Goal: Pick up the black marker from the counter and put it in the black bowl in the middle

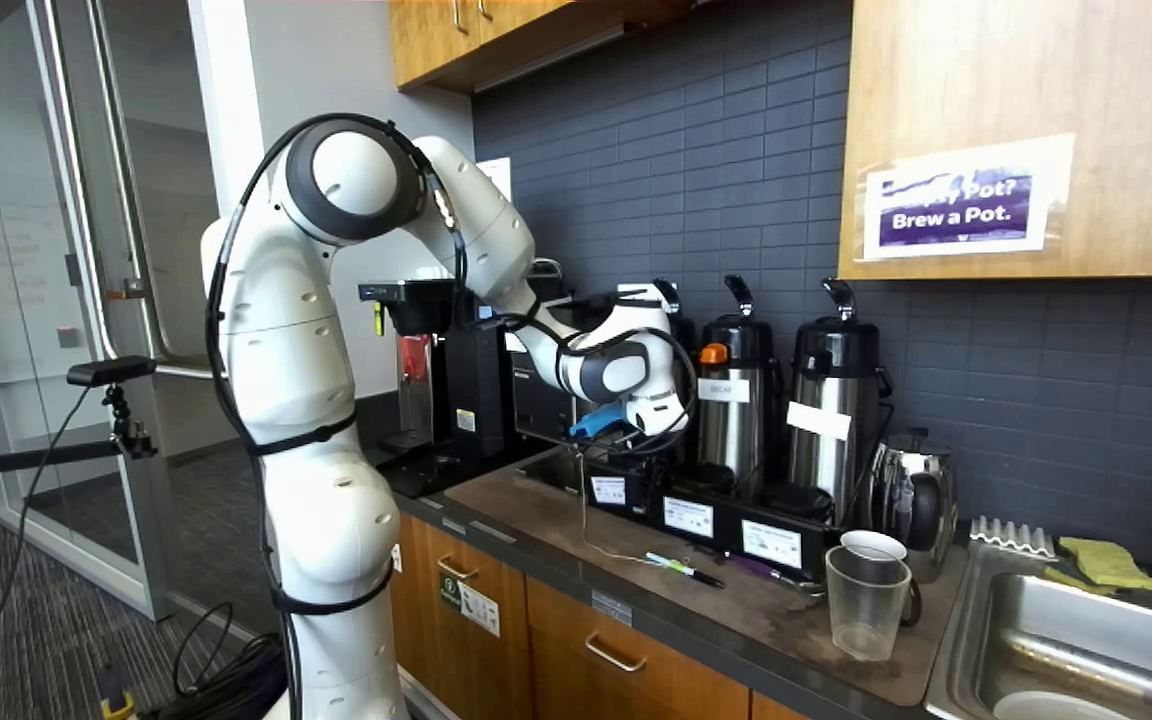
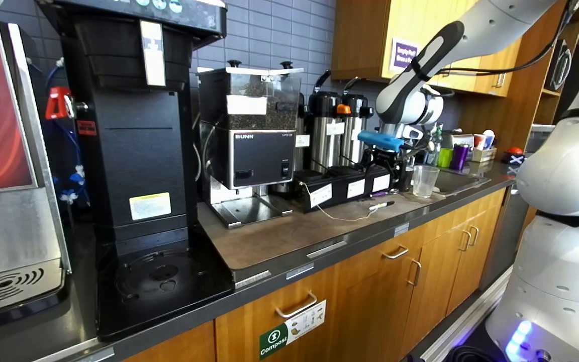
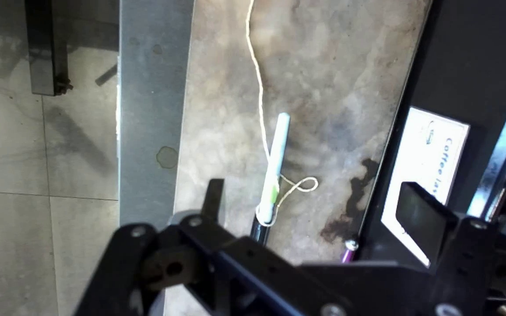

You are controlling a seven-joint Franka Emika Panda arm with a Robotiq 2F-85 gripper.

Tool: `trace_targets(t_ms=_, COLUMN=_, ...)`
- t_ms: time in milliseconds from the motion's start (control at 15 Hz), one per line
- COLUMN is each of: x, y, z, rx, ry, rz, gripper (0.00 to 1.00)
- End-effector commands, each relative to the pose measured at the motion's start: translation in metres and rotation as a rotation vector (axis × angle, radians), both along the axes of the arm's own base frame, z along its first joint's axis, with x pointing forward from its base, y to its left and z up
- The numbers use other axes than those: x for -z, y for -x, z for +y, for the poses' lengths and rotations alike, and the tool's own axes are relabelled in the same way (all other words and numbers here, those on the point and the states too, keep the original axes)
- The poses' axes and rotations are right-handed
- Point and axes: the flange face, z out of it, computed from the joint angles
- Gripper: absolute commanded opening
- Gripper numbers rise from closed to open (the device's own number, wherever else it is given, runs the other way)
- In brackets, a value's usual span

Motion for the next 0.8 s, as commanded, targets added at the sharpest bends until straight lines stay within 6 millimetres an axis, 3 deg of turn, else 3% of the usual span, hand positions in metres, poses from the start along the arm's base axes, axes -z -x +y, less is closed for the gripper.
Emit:
trace_targets(t_ms=0, x=0.011, y=-0.005, z=-0.009, rx=0.049, ry=0.003, rz=0.009, gripper=1.0)
trace_targets(t_ms=733, x=0.048, y=-0.018, z=-0.016, rx=0.076, ry=-0.004, rz=0.047, gripper=1.0)
